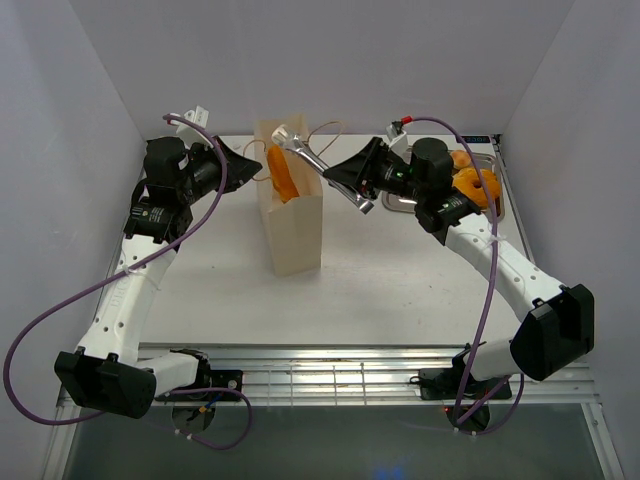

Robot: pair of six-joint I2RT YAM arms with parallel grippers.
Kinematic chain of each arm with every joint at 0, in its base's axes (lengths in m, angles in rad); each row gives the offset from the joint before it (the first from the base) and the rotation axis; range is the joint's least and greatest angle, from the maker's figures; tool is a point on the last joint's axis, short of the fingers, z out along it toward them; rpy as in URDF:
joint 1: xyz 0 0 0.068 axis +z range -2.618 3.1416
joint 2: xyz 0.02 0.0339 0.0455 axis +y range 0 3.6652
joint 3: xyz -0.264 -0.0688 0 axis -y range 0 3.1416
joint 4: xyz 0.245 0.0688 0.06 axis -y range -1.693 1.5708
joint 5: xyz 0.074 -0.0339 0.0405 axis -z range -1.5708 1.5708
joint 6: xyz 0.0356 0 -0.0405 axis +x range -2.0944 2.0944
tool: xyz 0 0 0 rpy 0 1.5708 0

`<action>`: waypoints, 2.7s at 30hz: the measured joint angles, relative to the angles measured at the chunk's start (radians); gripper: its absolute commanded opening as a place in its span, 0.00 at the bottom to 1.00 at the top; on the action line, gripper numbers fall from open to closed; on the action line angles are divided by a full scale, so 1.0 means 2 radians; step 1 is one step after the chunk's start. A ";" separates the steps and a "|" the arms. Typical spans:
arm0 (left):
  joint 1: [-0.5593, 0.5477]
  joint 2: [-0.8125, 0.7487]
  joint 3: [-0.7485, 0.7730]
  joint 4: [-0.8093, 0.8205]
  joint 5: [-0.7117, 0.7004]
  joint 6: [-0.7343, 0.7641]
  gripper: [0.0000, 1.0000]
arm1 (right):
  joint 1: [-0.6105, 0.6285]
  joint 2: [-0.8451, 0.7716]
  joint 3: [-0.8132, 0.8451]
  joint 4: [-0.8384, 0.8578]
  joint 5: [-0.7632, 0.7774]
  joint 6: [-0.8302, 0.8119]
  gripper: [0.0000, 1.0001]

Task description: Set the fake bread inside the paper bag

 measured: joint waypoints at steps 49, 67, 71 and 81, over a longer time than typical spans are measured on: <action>0.000 0.000 -0.022 0.045 0.046 -0.006 0.00 | -0.573 -0.117 -0.275 -0.039 -0.116 -0.034 0.50; 0.000 0.001 -0.025 0.060 0.057 -0.010 0.00 | -0.590 -0.018 -0.285 -0.001 -0.109 -0.047 0.51; 0.000 0.001 -0.025 0.062 0.061 -0.011 0.00 | -0.590 0.001 -0.282 0.014 -0.107 -0.047 0.51; 0.000 0.009 -0.025 0.071 0.065 -0.014 0.00 | -0.588 0.032 -0.282 0.047 -0.102 -0.042 0.53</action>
